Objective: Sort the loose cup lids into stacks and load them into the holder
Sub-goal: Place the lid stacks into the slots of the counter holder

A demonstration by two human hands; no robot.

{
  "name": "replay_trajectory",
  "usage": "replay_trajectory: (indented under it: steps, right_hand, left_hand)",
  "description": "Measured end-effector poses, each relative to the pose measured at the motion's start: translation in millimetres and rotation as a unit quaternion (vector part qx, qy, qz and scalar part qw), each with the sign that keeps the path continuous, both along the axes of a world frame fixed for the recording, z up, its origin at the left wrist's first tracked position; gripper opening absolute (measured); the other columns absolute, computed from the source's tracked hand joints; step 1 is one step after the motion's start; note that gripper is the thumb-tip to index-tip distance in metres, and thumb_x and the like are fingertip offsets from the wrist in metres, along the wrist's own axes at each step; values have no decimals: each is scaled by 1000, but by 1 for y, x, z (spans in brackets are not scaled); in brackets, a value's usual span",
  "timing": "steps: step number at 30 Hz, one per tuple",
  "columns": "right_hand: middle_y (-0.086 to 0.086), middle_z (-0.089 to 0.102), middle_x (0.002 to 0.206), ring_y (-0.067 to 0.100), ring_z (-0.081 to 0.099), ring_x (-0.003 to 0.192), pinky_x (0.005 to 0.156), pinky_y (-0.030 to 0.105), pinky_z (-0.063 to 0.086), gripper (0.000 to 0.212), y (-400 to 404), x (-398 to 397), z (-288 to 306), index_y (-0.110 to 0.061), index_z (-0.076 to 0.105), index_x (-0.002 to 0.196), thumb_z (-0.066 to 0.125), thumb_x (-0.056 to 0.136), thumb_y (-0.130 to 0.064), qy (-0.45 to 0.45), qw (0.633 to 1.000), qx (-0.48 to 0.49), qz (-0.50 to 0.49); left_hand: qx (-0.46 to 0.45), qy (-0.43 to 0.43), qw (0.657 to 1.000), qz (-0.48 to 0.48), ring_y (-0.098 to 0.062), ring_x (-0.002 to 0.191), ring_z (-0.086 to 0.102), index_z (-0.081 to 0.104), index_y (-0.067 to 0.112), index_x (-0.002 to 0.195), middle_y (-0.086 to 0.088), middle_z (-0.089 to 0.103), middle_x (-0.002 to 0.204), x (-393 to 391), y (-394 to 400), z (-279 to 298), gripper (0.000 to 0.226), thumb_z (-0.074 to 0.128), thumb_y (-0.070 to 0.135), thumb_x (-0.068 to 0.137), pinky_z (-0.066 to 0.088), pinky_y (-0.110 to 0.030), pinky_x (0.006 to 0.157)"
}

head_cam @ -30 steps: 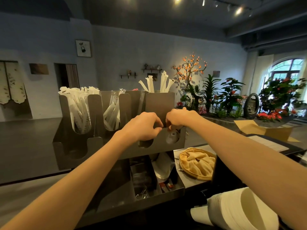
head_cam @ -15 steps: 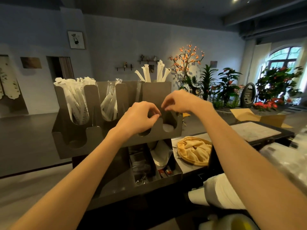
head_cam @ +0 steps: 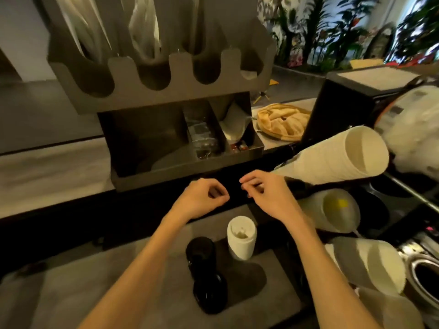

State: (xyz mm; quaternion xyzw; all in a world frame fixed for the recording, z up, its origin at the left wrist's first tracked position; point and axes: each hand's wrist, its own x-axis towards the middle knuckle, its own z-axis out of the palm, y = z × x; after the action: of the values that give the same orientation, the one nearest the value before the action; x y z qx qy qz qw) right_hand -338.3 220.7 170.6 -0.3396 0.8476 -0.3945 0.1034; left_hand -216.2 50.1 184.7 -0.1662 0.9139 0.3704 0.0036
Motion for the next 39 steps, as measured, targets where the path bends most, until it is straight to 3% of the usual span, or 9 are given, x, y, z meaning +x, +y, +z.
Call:
replay_trajectory:
  steps: [5,8,11,15,19,24,28,33,39]
  right_hand:
    - [-13,71,98,6,69,99,78,18,55,16,22,20,-97,-24,75,109,65,99,-16,-81,992,97,25]
    - [-15,70,92,1,67,95,89,26,58,12,28,42,-136,-24,75,108,69,98,-21,-134,977,144,77]
    - [-11,73,105,7,68,104,94,28,57,23,31,65,-160,-23,72,114,74,94,-34,-214,963,145,75]
    - [-11,53,145,12,50,132,99,27,42,70,35,87,-171,-36,52,142,82,81,-53,-305,922,199,129]
    - [-2,30,164,18,29,151,104,19,28,98,35,102,-186,-27,22,160,84,85,-30,-308,906,231,174]
    - [-8,38,150,15,35,147,103,16,30,98,33,116,-207,-20,25,158,87,83,-19,-325,915,192,143]
    - [-2,48,152,18,43,144,112,29,38,97,31,118,-220,-21,35,155,91,76,-20,-328,921,176,118]
    - [-5,52,148,13,47,138,109,28,41,96,33,113,-225,-27,39,151,93,73,-23,-322,926,161,117]
    - [-12,55,139,10,49,134,108,27,43,91,34,111,-227,-28,44,147,93,72,-20,-329,925,151,114]
  left_hand:
    - [57,-66,992,87,-7,86,67,72,20,95,4,72,91,44,0,-89,7,75,25,91,58,-33,88]
    - [121,-121,967,186,-20,77,67,66,17,80,-6,71,80,75,-6,-131,16,72,25,93,59,-45,84]
    - [180,-154,943,232,-24,73,65,60,13,75,-11,66,77,102,4,-154,29,74,33,92,57,-38,72]
    - [338,-219,883,242,-18,101,66,59,18,117,-4,67,114,126,21,-182,54,80,51,80,63,-34,79]
    - [422,-211,842,261,-24,115,62,47,21,140,-6,63,129,133,28,-207,78,83,48,77,64,-40,81]
    - [467,-173,817,291,-24,116,65,50,17,140,-7,64,130,138,39,-222,77,85,43,76,62,-46,86]
    - [456,-172,818,306,-22,119,62,48,17,143,-7,62,133,135,45,-222,78,83,45,79,61,-44,88]
    - [463,-154,814,313,-23,116,64,50,20,139,-5,65,129,133,45,-225,98,88,59,57,61,-46,89]
    - [507,-116,789,329,-28,110,70,55,18,135,-9,70,123,126,52,-230,87,93,48,63,62,-44,85]
